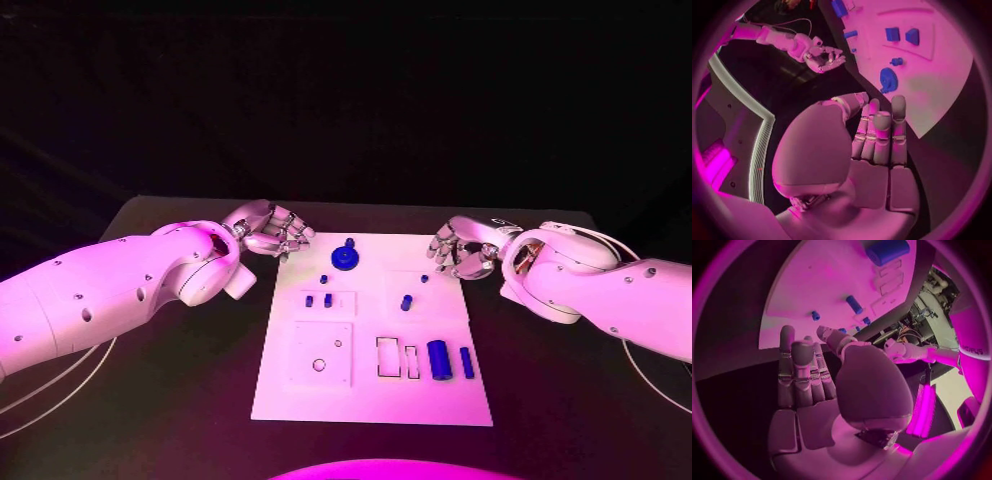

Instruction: Assemble the parts on the task board

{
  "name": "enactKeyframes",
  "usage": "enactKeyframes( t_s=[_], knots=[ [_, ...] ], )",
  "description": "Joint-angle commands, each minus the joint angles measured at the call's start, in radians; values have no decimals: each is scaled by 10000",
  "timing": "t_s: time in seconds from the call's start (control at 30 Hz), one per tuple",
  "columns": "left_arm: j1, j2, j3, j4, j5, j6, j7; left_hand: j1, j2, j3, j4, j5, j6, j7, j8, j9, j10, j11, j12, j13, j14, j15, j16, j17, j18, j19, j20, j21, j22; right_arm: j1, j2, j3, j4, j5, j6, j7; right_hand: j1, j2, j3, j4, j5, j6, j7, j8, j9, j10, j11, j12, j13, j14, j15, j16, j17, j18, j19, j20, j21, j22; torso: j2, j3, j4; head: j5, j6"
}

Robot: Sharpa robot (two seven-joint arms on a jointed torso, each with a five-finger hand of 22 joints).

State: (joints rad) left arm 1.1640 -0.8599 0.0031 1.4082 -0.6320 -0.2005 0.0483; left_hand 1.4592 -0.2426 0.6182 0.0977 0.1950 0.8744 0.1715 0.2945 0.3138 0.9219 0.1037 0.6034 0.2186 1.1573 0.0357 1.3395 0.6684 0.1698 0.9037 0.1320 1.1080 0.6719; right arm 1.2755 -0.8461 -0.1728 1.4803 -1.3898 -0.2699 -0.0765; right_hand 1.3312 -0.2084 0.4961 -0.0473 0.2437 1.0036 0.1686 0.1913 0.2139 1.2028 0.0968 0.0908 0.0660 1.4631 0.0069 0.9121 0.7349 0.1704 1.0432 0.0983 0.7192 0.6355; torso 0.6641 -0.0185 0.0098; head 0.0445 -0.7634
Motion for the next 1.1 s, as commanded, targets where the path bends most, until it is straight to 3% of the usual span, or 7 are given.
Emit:
enactKeyframes(
  t_s=[0.03, 0.13, 0.23, 0.33, 0.8, 0.93, 1.1],
  knots=[
    [3, -58, 11, 132, 1236, -437, 662, -77, 7, 52, 19, 32, 48, 5, 48, 13, -66, 18, 35, 6, -77, -7, -50, -8, 148, -49, -1, -49, -10, -38, 42, 0, 63, -1277, 268, -591, -78, -59, 52, 51, 39, 57, 6, -64, 1, -140, 19, -83, 2, 175, 64, 507, 453, 117, 107, 23, 80, 43, 4, -11, -8, -39, -7],
    [3, -123, 10, 215, 1755, -506, 975, -87, 25, 63, 18, 31, 47, 11, 52, 13, -91, 26, 49, 7, -211, 1, -137, -248, 148, -73, 8, -67, -18, -79, 98, 0, 93, -1469, 270, -712, -110, -148, 82, 106, 36, 35, 17, -91, 10, -329, 58, -180, 8, 278, 98, 1492, 1424, 118, 252, 49, 159, 112, 2, -17, -11, -96, -15],
    [2, -170, 10, 292, 2520, -536, 1180, -80, 74, 111, -30, 39, 35, 34, 63, 12, -187, 56, 109, 14, -838, 25, -563, -1220, 148, -216, 35, -158, -56, -130, 167, 0, 95, -1612, 289, -787, -122, -205, 91, 146, 34, 36, 25, -97, 24, -425, 77, -201, 14, 307, 118, 2068, 1994, 119, 337, 69, 205, 161, 4, -7, 1, -161, -18],
    [2, -214, 10, 372, 3280, -543, 1355, -86, 91, 121, -73, 44, 25, 57, 73, 12, -252, 76, 158, 17, -1122, 47, -763, -1634, 149, -303, 52, -198, -69, -192, 249, -3, 65, -1687, 332, -820, -124, -223, 91, 155, 33, 41, 25, -95, 29, -447, 81, -202, 16, 287, 124, 2095, 1979, 119, 354, 74, 216, 175, 7, -17, 8, -221, -33],
    [2, -286, 10, 662, 4483, -450, 1819, -47, 151, 169, -209, 75, -3, 86, 91, 5, -376, 111, 252, 3, -1386, 70, -1031, -1818, 154, -499, 76, -280, -93, -488, 629, -16, -208, -1806, 474, -886, 12, -115, 394, 204, 40, 141, 9, -50, 100, -317, 59, -127, 20, 429, 121, 3412, 3289, 95, 639, 68, 628, 585, 12, -12, -8, -359, -92],
    [2, -264, 10, 677, 4487, -402, 1861, -203, 107, 97, -176, 44, -106, 128, 55, -18, -499, 159, 259, -26, -1448, 119, -1098, -1879, 144, -580, 113, -327, -113, -547, 727, -18, -308, -1877, 438, -936, -11, -105, 514, 247, 39, 151, 12, -43, 127, -304, 54, -143, 10, 428, 116, 3721, 3577, -125, 1314, 70, 1739, 1779, 10, 5, 1, -389, -108],
    [3, -266, 9, 690, 4485, -355, 1905, -278, 95, 49, -149, 32, -147, 144, 47, -24, -570, 183, 261, -41, -1482, 143, -1129, -1908, 141, -620, 139, -377, -140, -592, 817, -18, -418, -1931, 359, -956, -30, -103, 566, 273, 38, 157, 15, -37, 142, -297, 56, -148, 9, 410, 120, 3783, 3598, -164, 1454, 73, 1969, 2020, 11, 7, 1, -406, -115]
  ],
)
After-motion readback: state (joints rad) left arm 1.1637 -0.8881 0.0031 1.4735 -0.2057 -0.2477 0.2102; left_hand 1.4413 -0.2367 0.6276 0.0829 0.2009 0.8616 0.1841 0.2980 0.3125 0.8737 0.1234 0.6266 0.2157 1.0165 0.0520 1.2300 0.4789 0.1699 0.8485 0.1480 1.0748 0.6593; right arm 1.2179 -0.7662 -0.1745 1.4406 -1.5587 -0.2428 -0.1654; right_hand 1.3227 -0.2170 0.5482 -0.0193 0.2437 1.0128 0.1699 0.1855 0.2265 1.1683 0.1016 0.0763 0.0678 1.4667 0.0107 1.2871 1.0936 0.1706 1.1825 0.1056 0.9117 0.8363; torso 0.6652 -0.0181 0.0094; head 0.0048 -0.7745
